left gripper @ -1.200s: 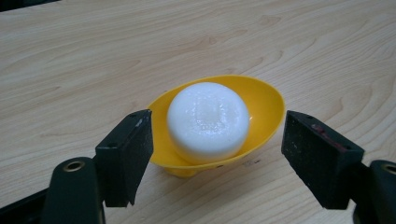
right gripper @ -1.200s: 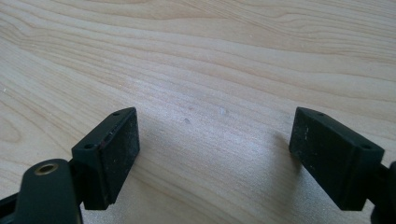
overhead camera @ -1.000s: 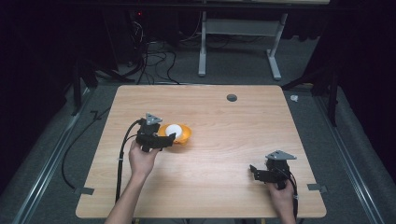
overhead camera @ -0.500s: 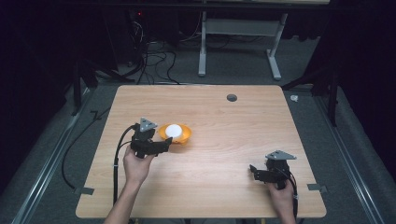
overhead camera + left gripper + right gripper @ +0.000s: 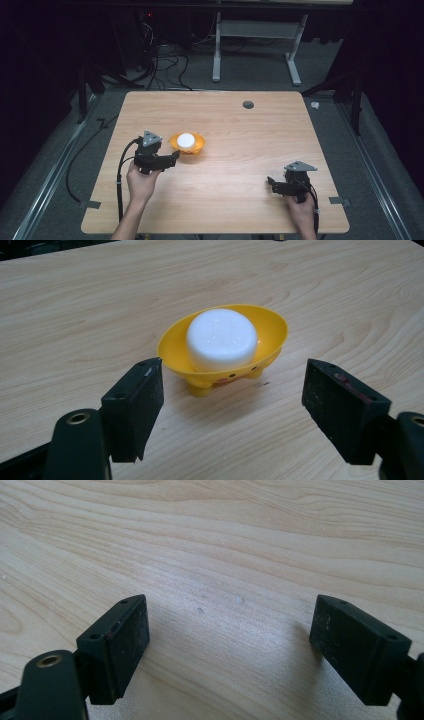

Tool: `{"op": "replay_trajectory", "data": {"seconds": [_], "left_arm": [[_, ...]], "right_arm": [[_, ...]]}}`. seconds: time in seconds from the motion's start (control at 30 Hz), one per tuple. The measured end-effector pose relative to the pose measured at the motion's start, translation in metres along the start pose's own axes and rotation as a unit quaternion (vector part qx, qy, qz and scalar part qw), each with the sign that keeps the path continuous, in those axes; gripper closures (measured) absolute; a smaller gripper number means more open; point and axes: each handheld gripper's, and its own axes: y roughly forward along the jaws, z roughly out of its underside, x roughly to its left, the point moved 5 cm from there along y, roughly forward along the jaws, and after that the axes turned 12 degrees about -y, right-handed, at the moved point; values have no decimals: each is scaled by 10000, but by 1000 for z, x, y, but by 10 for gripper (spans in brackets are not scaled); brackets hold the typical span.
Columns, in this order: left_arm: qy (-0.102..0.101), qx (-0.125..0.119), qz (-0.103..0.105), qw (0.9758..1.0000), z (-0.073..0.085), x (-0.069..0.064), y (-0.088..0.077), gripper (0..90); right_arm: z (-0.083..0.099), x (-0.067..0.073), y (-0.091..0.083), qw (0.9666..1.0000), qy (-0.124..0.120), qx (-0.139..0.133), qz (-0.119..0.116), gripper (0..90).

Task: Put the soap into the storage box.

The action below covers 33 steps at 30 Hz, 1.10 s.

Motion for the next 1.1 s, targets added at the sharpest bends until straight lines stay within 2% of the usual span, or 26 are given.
{"op": "replay_trajectory", "data": {"seconds": [0.77, 1.1], "left_arm": [[-209, -11, 13, 9998, 21, 16, -13, 250], [-238, 64, -70, 9997, 31, 24, -18, 247]], "right_arm": [[0, 0, 0, 10000, -9, -3, -10, 170], [0, 1, 0, 10000, -4, 1, -15, 170]]}}
